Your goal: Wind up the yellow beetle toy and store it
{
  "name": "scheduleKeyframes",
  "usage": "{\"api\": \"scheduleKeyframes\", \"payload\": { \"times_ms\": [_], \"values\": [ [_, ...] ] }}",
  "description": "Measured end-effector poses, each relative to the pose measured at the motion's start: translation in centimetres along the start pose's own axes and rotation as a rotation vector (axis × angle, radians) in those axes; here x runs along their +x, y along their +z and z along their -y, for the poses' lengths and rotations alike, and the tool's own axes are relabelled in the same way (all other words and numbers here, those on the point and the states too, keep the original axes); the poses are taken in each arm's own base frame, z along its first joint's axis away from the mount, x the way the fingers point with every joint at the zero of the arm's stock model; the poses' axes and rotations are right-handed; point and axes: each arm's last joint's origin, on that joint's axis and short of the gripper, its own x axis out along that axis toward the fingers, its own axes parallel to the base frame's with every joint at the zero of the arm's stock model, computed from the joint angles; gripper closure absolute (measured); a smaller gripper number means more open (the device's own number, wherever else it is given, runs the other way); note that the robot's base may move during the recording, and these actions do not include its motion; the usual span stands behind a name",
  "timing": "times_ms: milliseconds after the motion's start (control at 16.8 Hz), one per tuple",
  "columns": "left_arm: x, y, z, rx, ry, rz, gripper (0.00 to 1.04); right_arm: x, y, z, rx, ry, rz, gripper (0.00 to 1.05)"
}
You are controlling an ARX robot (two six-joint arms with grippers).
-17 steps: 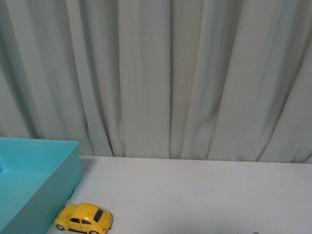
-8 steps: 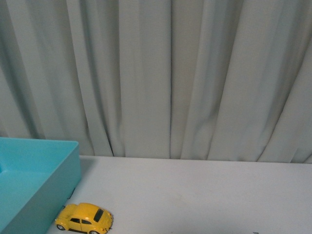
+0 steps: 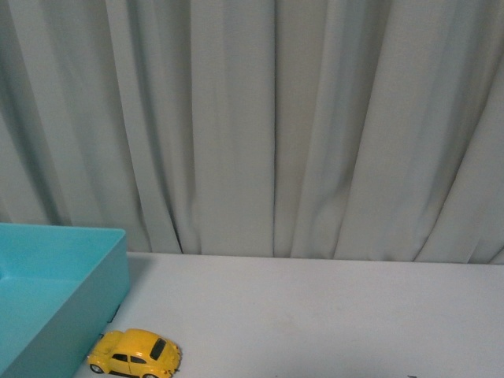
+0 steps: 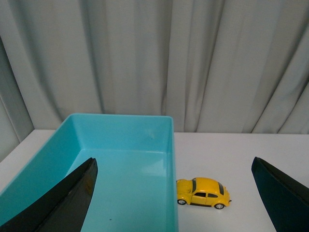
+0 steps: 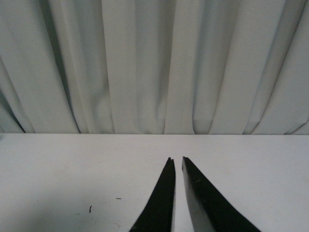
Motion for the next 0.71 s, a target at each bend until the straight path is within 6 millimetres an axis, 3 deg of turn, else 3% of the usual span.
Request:
{"api": "scheduleKeyframes", "payload": {
  "times_ms": [119,297,594,653,712],
  "values": [
    [0.0,0.0,0.0,0.0,0.0,0.0,0.07,0.0,0.0,0.0,0.0,0.0,0.0,0.81],
    [0.0,0.0,0.0,0.0,0.0,0.0,0.07,0.0,0.0,0.0,0.0,0.0,0.0,0.73],
    [0.0,0.0,0.0,0.0,0.0,0.0,0.07,0.0,0.0,0.0,0.0,0.0,0.0,0.15],
    [0.0,0.0,0.0,0.0,0.0,0.0,0.07,0.0,0.0,0.0,0.0,0.0,0.0,0.07],
    [0.0,0.0,0.0,0.0,0.0,0.0,0.07,0.0,0.0,0.0,0.0,0.0,0.0,0.07]
  ]
}}
